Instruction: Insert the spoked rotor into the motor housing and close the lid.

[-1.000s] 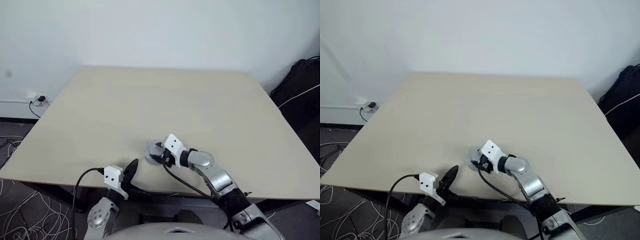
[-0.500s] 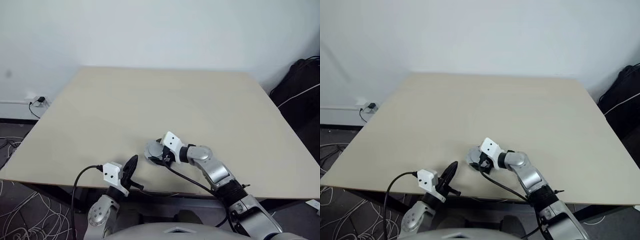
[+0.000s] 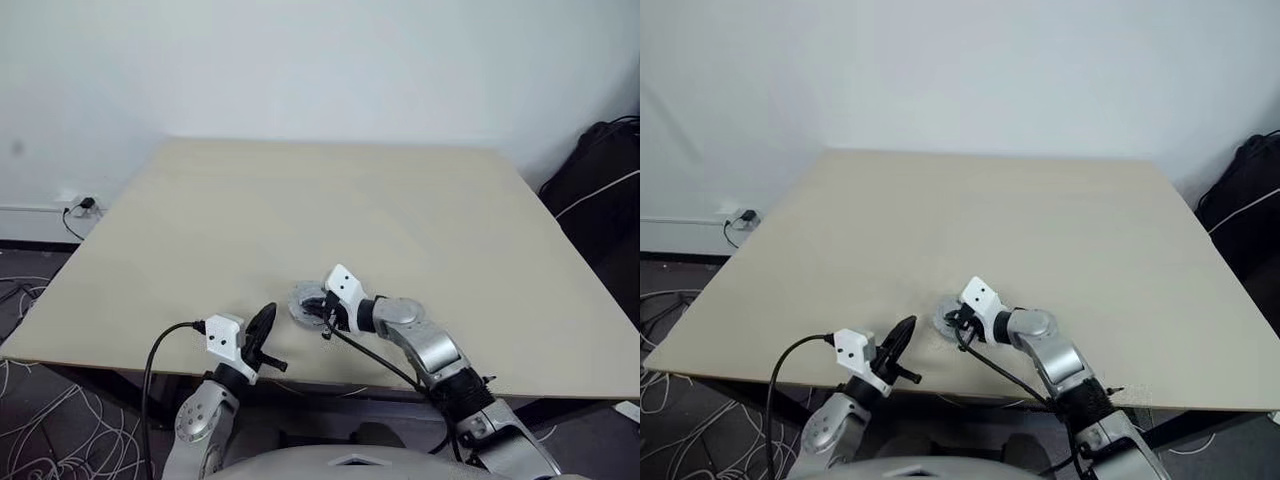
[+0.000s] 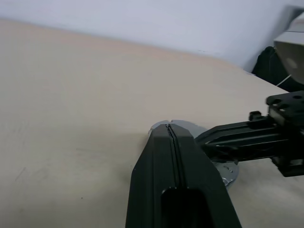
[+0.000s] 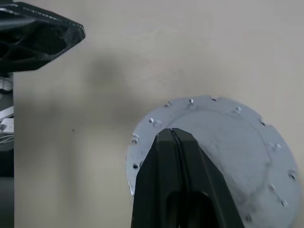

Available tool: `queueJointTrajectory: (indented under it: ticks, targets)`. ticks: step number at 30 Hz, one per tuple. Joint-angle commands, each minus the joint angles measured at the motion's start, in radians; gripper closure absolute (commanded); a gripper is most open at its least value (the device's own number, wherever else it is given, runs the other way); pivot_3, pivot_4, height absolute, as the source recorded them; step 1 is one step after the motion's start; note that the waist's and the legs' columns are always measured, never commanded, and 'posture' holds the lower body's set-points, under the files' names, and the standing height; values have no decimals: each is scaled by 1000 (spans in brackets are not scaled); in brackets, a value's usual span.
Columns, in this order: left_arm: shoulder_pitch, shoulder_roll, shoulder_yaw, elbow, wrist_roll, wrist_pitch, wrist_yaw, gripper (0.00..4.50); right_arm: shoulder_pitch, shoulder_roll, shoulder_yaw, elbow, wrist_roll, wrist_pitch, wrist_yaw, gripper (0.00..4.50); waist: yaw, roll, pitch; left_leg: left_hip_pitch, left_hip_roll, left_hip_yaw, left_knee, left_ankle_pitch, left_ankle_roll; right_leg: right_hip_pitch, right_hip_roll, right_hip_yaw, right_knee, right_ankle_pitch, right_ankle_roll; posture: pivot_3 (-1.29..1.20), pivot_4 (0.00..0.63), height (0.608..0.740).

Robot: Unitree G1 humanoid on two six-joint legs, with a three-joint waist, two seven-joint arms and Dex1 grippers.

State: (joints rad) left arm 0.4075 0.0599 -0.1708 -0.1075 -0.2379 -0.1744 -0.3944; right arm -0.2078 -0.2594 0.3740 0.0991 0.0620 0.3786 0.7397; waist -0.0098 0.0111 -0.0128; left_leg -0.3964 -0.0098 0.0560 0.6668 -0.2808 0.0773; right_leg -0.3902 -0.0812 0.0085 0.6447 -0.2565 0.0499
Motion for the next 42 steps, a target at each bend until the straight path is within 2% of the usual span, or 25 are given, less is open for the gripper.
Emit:
queueJointTrajectory:
  ticks: [1, 4, 7, 18, 31, 34, 36, 42]
  targets:
    - [-11, 2, -14, -62, -3, 11, -2, 4500, 21, -16, -6, -44, -10, 3, -15, 4348, 0, 0, 0, 0, 0, 0, 0, 0, 0, 0, 0, 0, 0, 0, 0, 0, 0, 740]
    - [-16, 4, -16, -68, -4, 23, -3, 4500, 21, -11, -17, -28, 0, 6, -25, 4348, 0, 0, 0, 0, 0, 0, 0, 0, 0, -1, 0, 0, -1, 0, 0, 0, 0, 740]
    - [-21, 7, -15, -68, -7, 29, -4, 4500, 13, -6, -29, -22, 19, 9, -19, 3748, 0, -1, 1, -1, 0, 0, 0, 0, 0, -1, 0, 0, -1, 0, 0, 0, 0, 740]
    - [0, 7, -1, -7, -13, -32, -29, 4500, -47, -11, -15, 54, 12, 9, 13, 100, -1, -1, 1, -1, 0, 0, -1, 0, 0, -1, 0, 0, -1, 0, 0, 0, 0, 740]
    - [57, -17, -59, -63, 27, -55, 6, 4500, -82, 6, -17, 115, 7, 30, 12, 45, -1, -1, 3, -2, 0, 0, -2, 0, 0, -2, 0, 0, -2, 0, 0, 0, 0, 740]
    - [70, -23, -86, -100, 46, -38, 29, 4500, -73, 10, -24, 105, 10, 39, 3, 606, -1, -1, 3, -2, 0, 0, -3, 0, 0, -2, 0, 0, -2, 0, 0, 0, 0, 740]
    - [75, -24, -99, -122, 54, -26, 43, 4500, -61, 12, -30, 88, 15, 37, -4, 1224, -1, -1, 3, -2, 0, 0, -3, 0, 0, -2, 0, 0, -2, 0, 0, 0, 0, 740]
    - [74, -19, -119, -161, 62, 12, 68, 4500, -14, 5, -38, 17, 25, 42, -17, 1256, 1, 1, 5, -3, 0, 0, -4, 0, 0, -3, 0, 0, -3, 0, 0, 0, 0, 740]
